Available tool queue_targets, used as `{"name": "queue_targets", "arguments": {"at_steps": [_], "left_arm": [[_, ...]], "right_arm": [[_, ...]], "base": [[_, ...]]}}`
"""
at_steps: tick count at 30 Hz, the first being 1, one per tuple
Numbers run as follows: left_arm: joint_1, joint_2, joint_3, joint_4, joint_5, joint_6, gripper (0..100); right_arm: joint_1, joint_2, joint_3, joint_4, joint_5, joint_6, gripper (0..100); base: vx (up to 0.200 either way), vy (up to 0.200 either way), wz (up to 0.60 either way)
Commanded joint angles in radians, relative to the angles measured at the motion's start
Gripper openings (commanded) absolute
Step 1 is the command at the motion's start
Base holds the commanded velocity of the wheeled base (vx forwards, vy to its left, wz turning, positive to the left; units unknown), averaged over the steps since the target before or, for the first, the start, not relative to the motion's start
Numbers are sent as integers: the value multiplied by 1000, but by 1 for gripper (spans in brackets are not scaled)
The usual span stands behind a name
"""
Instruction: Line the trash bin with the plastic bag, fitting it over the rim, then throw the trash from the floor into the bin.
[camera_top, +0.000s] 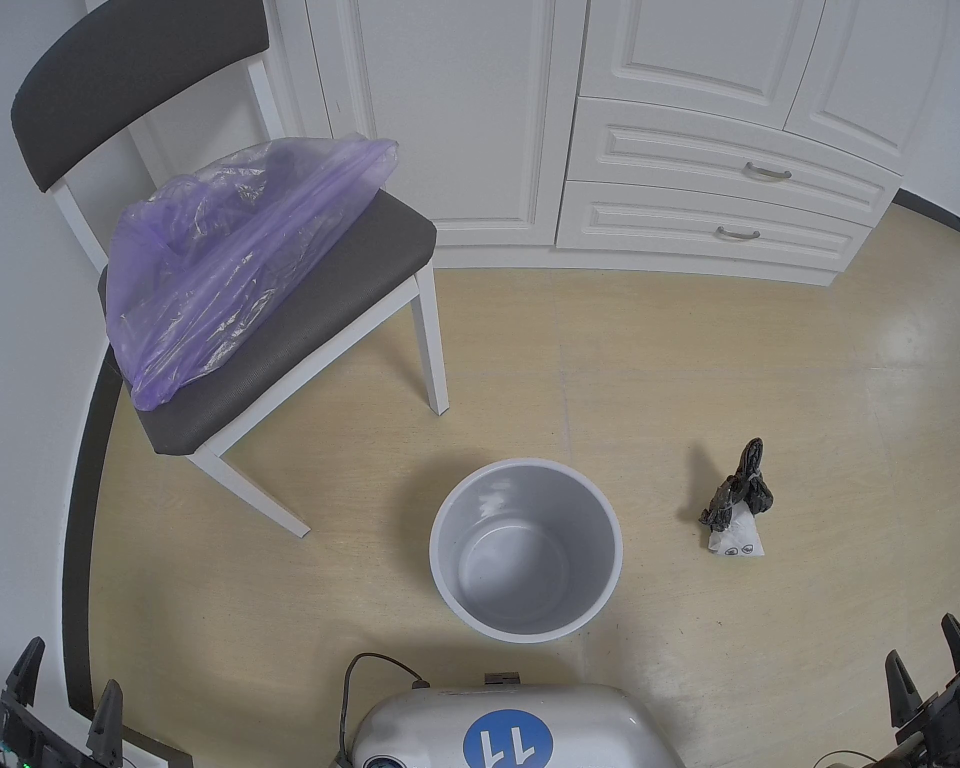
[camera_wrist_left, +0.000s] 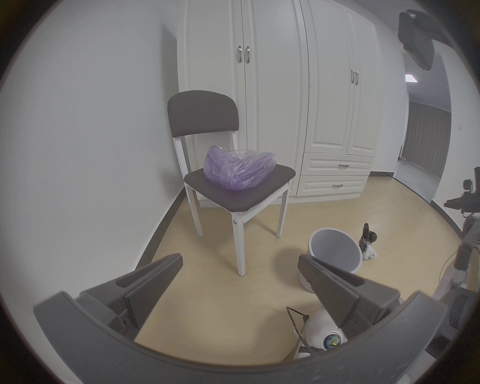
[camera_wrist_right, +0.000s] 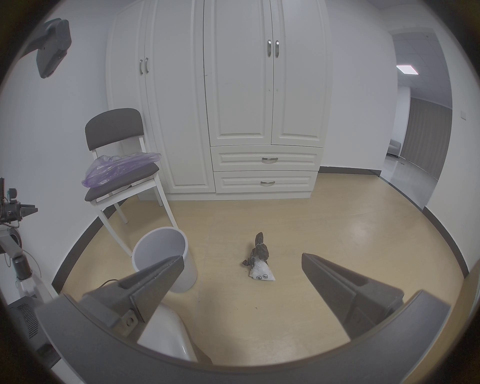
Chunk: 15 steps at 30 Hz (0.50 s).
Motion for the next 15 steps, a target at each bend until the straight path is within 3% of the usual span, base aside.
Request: {"name": "queue_targets", "arguments": {"at_steps": [1, 15], "left_arm": [[0, -16, 17, 0, 1, -6, 100], [0, -16, 17, -2, -5, 17, 100]], "right_arm": [[0, -17, 18, -1, 0, -1, 100], [-2, -17, 18, -1, 9, -37, 100]], "base": [[0, 0, 0], [0, 0, 0]]}}
